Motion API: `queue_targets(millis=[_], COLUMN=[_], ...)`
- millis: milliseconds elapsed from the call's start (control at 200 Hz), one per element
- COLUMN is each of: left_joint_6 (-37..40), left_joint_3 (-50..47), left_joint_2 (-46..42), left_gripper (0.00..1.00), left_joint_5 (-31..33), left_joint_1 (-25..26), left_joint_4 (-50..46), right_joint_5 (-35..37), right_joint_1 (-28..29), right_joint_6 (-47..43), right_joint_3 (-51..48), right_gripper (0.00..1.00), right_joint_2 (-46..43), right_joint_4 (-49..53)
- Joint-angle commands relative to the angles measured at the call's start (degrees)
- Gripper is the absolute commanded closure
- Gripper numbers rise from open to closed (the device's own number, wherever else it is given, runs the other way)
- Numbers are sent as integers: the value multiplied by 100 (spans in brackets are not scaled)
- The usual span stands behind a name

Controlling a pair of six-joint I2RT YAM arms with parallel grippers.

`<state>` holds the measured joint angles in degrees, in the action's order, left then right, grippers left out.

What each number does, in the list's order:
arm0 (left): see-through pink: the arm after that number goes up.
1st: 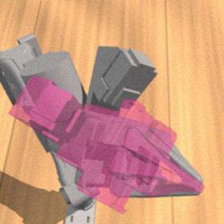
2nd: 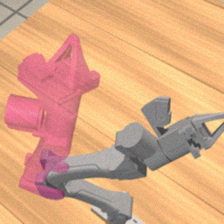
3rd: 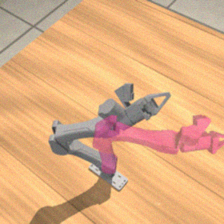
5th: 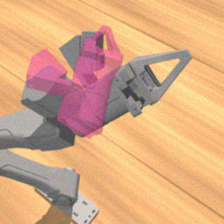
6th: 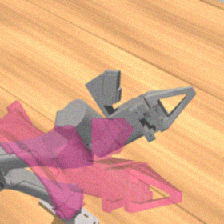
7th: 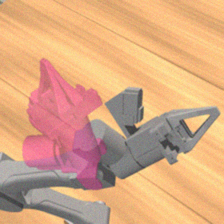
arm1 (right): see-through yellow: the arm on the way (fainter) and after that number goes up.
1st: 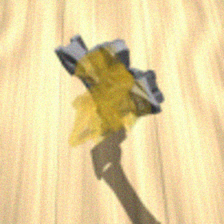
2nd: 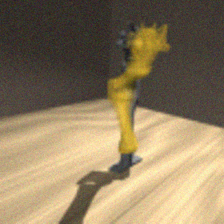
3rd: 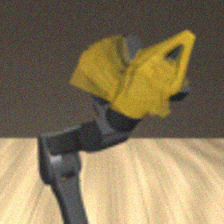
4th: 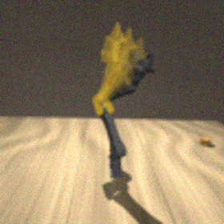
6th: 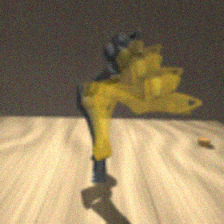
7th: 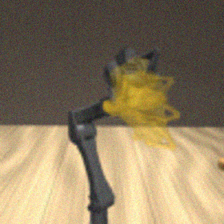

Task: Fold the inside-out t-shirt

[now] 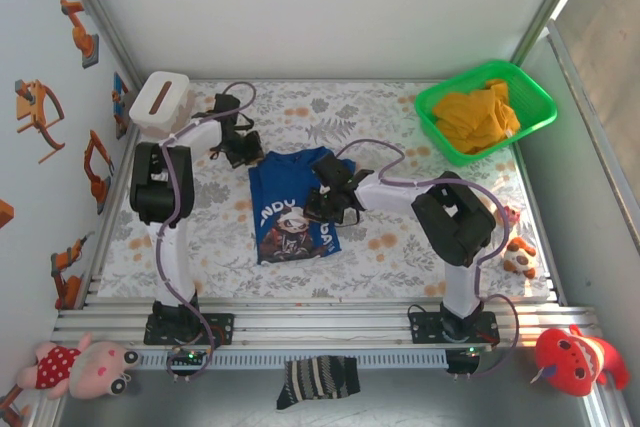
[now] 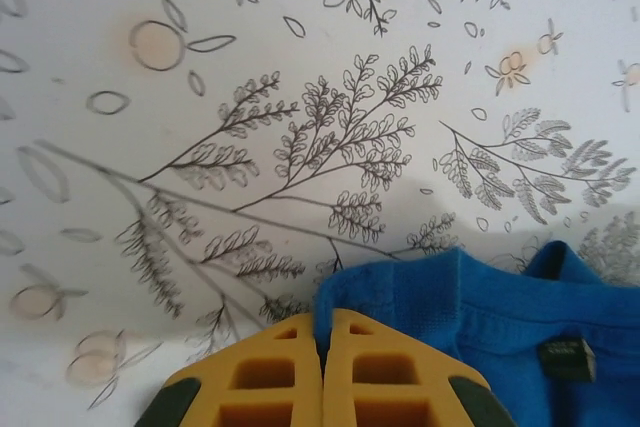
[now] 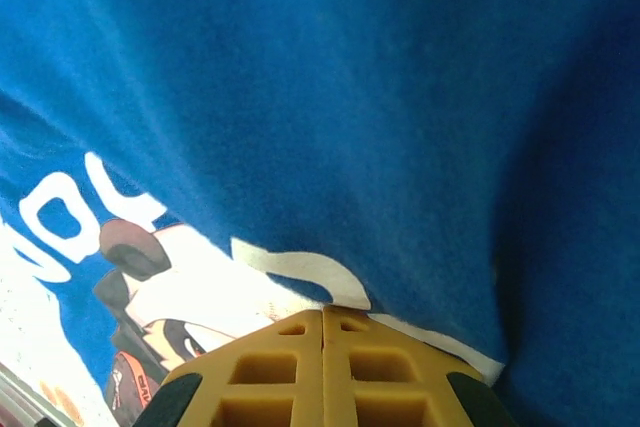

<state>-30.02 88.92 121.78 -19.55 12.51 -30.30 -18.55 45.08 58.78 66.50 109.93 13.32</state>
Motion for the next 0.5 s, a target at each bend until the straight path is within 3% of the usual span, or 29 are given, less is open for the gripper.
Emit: queue_targets(millis=[0,220,496], left_joint_6=[-246,-544,-468], left_joint_3=[-206,-466,-508], left_joint_2=[-733,-1082,-760], left_gripper=[100,100,100], left_joint_5=[-84,-458,-273], left_joint_1=[-250,-554,-783], left_joint_4=[246,312,230], right_joint_5=[323,361,139], right_joint_1=[0,0,-1], right_joint_6=[277,309,222], right_joint_3=[-163,-157,-120], right_gripper=[100,100,100], right_joint_2=[-66,-43,37], right_joint_4=[188,215,71])
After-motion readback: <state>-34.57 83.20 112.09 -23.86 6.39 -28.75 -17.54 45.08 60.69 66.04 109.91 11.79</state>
